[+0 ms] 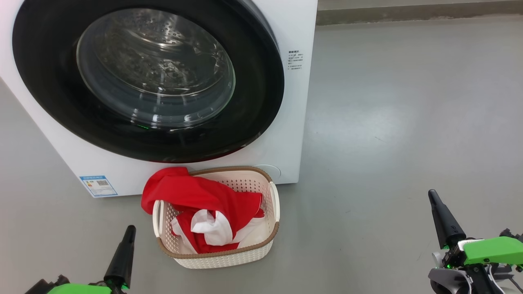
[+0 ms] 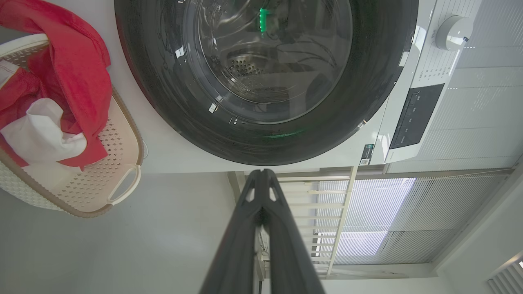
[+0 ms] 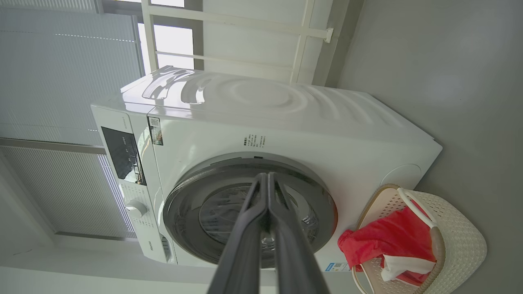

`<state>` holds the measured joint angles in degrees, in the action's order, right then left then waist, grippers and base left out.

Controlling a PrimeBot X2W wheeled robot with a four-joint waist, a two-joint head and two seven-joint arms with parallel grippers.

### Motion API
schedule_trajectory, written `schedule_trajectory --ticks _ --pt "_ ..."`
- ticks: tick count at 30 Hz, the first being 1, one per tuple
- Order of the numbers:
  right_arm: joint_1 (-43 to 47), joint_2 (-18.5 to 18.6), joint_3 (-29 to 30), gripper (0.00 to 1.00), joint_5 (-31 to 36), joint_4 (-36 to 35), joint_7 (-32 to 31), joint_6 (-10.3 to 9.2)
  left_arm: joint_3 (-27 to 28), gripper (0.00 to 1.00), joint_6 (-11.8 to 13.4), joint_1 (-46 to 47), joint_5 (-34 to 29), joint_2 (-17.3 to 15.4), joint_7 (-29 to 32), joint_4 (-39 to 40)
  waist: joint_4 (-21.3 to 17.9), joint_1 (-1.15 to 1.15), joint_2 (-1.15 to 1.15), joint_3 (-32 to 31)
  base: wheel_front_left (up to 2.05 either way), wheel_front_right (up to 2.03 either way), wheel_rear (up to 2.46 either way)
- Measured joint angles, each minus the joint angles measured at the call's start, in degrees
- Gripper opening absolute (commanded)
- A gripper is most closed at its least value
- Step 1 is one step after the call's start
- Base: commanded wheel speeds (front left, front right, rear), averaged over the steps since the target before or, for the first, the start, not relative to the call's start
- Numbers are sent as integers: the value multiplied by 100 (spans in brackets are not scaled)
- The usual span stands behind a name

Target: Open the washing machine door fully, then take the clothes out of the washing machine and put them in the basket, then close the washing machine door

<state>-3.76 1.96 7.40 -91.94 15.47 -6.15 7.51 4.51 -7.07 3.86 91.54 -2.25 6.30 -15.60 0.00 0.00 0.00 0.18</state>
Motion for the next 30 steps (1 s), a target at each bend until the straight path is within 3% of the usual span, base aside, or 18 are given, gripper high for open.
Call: schedule_trajectory --ticks 30 --pt "0 1 9 0 0 0 0 0 2 0 0 1 21 0 0 1 0 0 0 0 0 0 0"
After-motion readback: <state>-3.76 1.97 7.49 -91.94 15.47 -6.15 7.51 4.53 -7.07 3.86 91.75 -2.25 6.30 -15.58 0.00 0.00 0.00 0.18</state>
